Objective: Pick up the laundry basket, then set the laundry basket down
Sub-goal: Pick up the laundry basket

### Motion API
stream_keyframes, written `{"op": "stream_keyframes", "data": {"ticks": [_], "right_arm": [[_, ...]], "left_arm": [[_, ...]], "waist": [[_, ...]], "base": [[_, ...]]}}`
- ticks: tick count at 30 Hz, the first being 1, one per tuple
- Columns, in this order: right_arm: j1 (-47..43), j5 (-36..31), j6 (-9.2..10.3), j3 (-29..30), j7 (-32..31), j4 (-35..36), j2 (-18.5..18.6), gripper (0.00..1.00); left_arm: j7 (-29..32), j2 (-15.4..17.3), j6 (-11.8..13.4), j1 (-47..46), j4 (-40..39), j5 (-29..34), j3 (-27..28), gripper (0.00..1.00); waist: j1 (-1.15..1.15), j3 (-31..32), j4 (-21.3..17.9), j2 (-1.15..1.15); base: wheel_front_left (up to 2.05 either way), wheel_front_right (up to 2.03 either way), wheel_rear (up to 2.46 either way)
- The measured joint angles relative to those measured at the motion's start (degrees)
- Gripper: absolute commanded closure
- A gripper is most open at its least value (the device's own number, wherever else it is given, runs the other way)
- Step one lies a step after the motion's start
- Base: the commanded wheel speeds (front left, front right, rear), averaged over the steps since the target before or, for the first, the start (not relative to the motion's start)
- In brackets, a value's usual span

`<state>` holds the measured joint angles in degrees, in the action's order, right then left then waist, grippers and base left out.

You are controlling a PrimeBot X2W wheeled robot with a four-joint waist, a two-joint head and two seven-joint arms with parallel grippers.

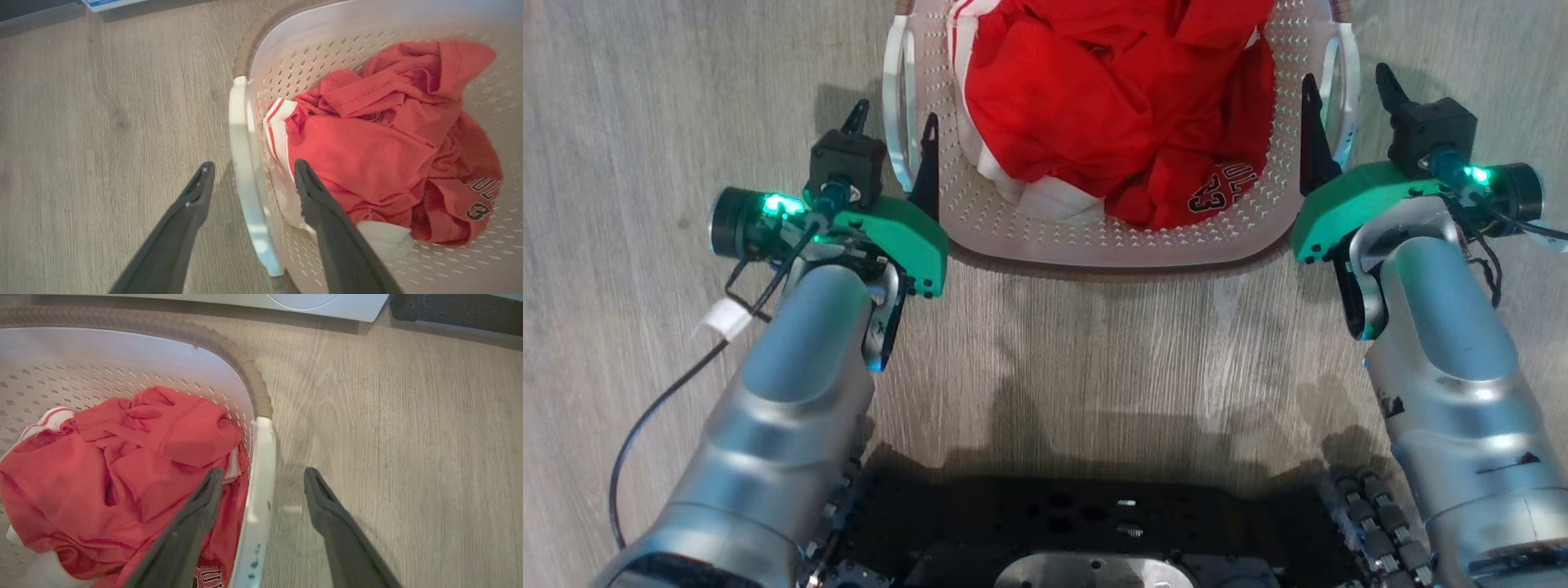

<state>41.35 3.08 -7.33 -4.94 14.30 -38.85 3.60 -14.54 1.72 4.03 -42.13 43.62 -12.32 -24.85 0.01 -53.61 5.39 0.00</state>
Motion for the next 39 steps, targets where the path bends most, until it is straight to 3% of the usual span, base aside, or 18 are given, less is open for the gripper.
{"op": "stream_keyframes", "data": {"ticks": [13,14,15,16,17,20,21,23,24,26,39], "right_arm": [[3.5,0.5,0.0,-2.6,0.0,-5.4,0.2,0.0],[4.1,0.6,0.0,-2.8,0.0,-6.2,0.2,0.09],[4.6,1.0,0.0,-3.1,0.0,-7.2,0.2,0.16],[5.2,1.3,0.0,-3.4,0.0,-8.4,0.2,0.24],[5.7,1.7,0.0,-3.9,0.0,-9.6,0.3,0.29],[7.3,2.9,0.0,-5.0,0.0,-12.7,0.3,0.52],[7.9,3.3,0.0,-5.4,0.0,-13.7,0.3,0.52],[9.1,4.0,0.0,-6.2,0.0,-15.4,0.3,0.61],[9.6,4.1,0.0,-6.4,0.0,-16.2,0.2,0.69],[10.5,4.5,0.0,-6.4,0.0,-17.7,0.2,1.0],[9.8,9.0,-0.01,-10.4,0.0,-26.0,-0.2,1.0]], "left_arm": [[0.0,-0.1,-2.9,-5.8,7.6,-3.0,0.3,0.0],[0.0,-0.1,-3.3,-6.3,8.2,-3.3,0.1,0.0],[0.0,-0.1,-4.0,-6.7,8.9,-3.7,-0.3,0.05],[0.0,-0.1,-4.6,-7.1,9.5,-4.2,-0.5,0.18],[0.0,-0.2,-5.1,-7.5,10.1,-5.2,-0.5,0.51],[-0.1,-0.3,-6.5,-8.9,12.3,-6.0,-2.4,0.75],[-0.1,-0.4,-6.6,-9.3,13.1,-6.6,-3.0,0.75],[-0.1,-0.5,-6.6,-10.0,14.1,-7.6,-4.3,1.0],[-0.1,-0.5,-6.6,-10.3,14.3,-8.2,-4.7,1.0],[-0.1,-0.5,-6.5,-10.6,14.7,-9.3,-6.1,1.0],[0.2,-0.9,-4.5,-5.4,17.9,-15.9,-13.2,1.0]], "waist": [[0.0,-2.8,0.0,0.0],[0.0,-2.9,0.1,0.0],[0.0,-3.0,0.1,0.0],[0.0,-3.0,0.1,0.0],[0.0,-3.0,0.1,0.0],[0.0,-3.0,0.0,0.0],[0.0,-3.0,0.0,0.0],[0.0,-2.7,0.0,0.0],[0.0,-2.6,0.1,0.0],[0.0,-2.2,0.2,0.0],[0.0,6.8,0.7,0.01]], "base": [[0.0,0.0,0.0],[0.0,0.0,0.0],[0.0,0.0,0.0],[0.0,0.0,0.0],[0.0,0.0,0.0],[0.0,0.0,0.0],[0.0,0.0,0.0],[0.0,0.0,0.0],[0.0,0.0,0.0],[0.0,0.0,0.0],[0.0,0.0,0.0]]}}
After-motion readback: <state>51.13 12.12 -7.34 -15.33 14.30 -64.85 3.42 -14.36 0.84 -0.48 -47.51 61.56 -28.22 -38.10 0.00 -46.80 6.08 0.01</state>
